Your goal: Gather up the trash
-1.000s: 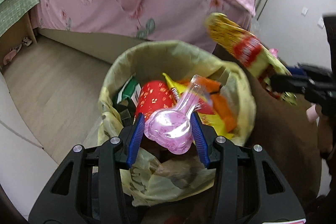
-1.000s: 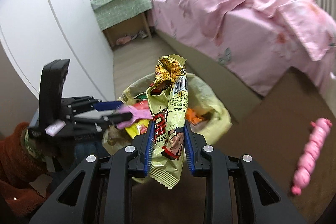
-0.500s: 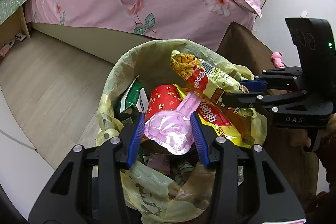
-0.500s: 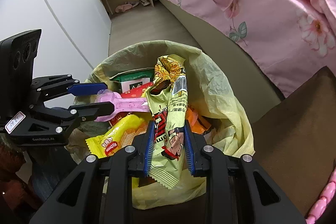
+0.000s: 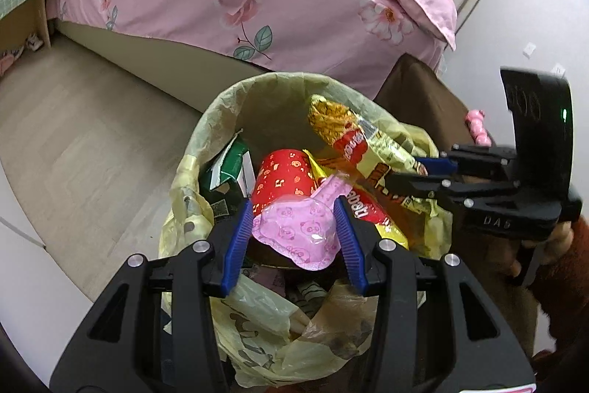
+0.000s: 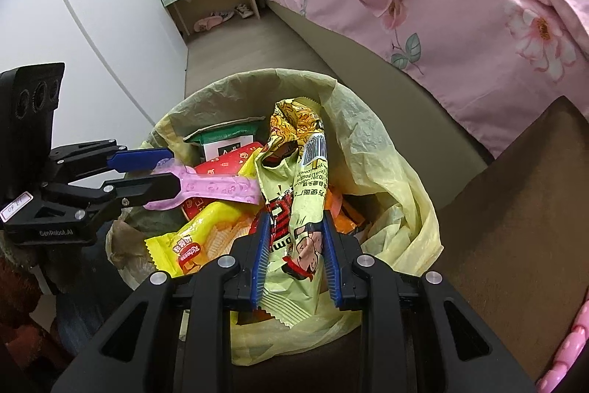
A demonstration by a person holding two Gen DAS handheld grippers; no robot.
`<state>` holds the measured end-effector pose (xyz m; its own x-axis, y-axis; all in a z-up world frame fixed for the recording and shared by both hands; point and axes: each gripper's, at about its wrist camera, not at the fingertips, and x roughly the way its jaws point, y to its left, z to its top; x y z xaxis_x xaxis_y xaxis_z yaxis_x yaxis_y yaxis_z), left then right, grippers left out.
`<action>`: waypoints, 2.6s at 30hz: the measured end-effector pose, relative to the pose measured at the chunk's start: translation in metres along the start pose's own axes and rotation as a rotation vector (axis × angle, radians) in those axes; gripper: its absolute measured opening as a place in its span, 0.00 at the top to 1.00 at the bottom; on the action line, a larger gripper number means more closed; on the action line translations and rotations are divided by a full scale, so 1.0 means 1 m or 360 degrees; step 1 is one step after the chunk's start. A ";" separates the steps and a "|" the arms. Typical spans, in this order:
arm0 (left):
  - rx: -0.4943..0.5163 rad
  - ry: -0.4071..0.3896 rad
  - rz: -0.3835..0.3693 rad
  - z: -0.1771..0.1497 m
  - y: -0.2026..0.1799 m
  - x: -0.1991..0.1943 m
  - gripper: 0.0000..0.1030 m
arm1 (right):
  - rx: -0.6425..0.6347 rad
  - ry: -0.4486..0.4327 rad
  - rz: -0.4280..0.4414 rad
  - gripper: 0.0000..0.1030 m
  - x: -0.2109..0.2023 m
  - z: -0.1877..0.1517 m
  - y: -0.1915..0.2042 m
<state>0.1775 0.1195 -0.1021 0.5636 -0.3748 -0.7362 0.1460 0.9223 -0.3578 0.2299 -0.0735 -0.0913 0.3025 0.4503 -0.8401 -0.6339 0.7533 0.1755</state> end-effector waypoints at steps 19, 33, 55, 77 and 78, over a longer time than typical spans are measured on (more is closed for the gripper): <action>-0.0031 -0.0262 0.0060 -0.013 -0.071 -0.102 0.11 | 0.0071 -0.0335 -0.0285 0.54 -0.145 -0.066 0.035; 0.0169 -0.0351 0.0485 -0.094 -0.175 -0.175 0.11 | 0.0374 -0.0501 -0.0400 0.54 -0.239 -0.176 0.081; 0.0112 -0.0340 0.0476 -0.105 -0.165 -0.198 0.11 | 0.0384 -0.0504 -0.0439 0.54 -0.244 -0.186 0.107; 0.0094 -0.0329 0.0485 -0.107 -0.159 -0.196 0.11 | 0.0390 -0.0509 -0.0428 0.54 -0.236 -0.186 0.110; 0.0094 -0.0327 0.0485 -0.108 -0.159 -0.197 0.11 | 0.0392 -0.0508 -0.0427 0.54 -0.236 -0.186 0.110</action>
<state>-0.0442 0.0366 0.0375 0.7392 -0.0610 -0.6707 -0.0103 0.9948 -0.1017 -0.0436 -0.1860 0.0311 0.6602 0.3200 -0.6795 -0.3277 0.9368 0.1227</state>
